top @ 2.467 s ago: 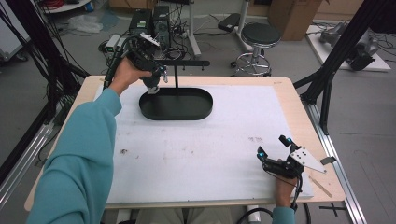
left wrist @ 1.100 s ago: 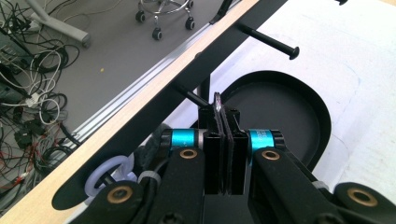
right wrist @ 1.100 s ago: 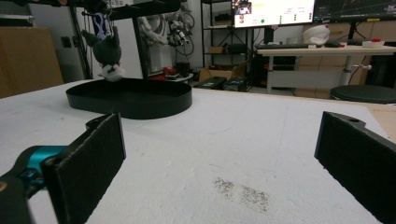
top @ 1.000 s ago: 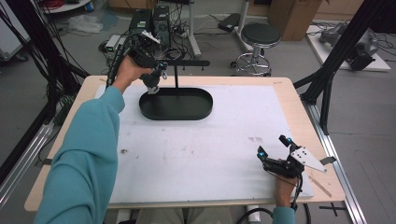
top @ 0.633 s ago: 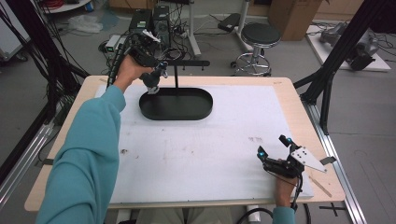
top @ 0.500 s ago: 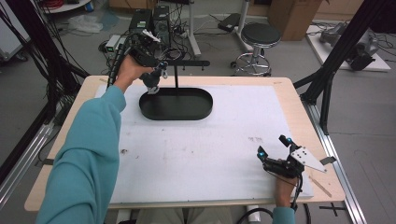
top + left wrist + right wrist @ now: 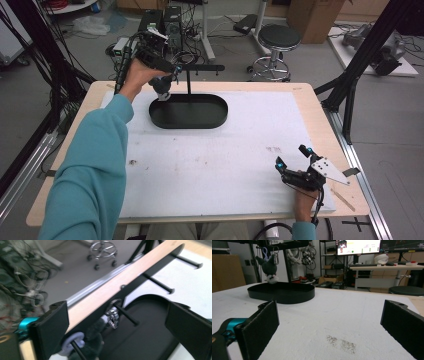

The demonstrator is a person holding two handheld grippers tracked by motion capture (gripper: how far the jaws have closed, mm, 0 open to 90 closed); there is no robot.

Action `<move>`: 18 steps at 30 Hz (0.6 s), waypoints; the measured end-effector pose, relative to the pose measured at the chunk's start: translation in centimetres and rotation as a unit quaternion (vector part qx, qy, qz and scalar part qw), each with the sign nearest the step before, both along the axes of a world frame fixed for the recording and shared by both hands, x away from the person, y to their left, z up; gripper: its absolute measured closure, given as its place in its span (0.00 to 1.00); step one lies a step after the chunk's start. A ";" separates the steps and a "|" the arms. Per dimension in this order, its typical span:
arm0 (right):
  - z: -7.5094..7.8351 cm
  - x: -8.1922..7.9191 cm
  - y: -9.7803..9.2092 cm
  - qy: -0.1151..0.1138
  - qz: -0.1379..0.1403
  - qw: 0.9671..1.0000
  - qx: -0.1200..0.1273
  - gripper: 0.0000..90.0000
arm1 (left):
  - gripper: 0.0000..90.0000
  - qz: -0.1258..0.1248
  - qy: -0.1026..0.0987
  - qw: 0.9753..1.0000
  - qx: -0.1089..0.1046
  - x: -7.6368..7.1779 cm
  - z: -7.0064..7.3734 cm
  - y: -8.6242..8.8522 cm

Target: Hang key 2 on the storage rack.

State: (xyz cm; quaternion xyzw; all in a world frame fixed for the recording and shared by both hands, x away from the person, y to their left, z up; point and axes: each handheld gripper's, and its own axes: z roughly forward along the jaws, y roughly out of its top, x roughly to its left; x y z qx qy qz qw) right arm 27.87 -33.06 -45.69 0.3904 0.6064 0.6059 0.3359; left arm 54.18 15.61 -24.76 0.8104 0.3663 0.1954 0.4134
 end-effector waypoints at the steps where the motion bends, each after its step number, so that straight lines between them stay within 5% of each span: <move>1: 0.0 0.0 0.0 -0.001 0.000 1.000 -0.002 0.01 | 0.06 -0.003 -0.007 1.000 -0.007 -0.3 0.2 0.2; 4: 0.0 0.0 0.0 0.000 0.000 1.000 -0.001 0.01 | 0.06 -0.019 -0.018 0.999 -0.024 -1.2 0.7 0.8; 11: 0.0 0.0 0.0 0.000 0.000 1.000 -0.002 0.01 | 0.02 -0.007 -0.058 0.998 -0.029 -4.4 1.3 2.8; 18: 0.0 0.1 0.0 -0.001 0.000 1.000 -0.004 0.01 | 0.02 0.001 -0.094 0.994 -0.054 -8.6 0.0 6.3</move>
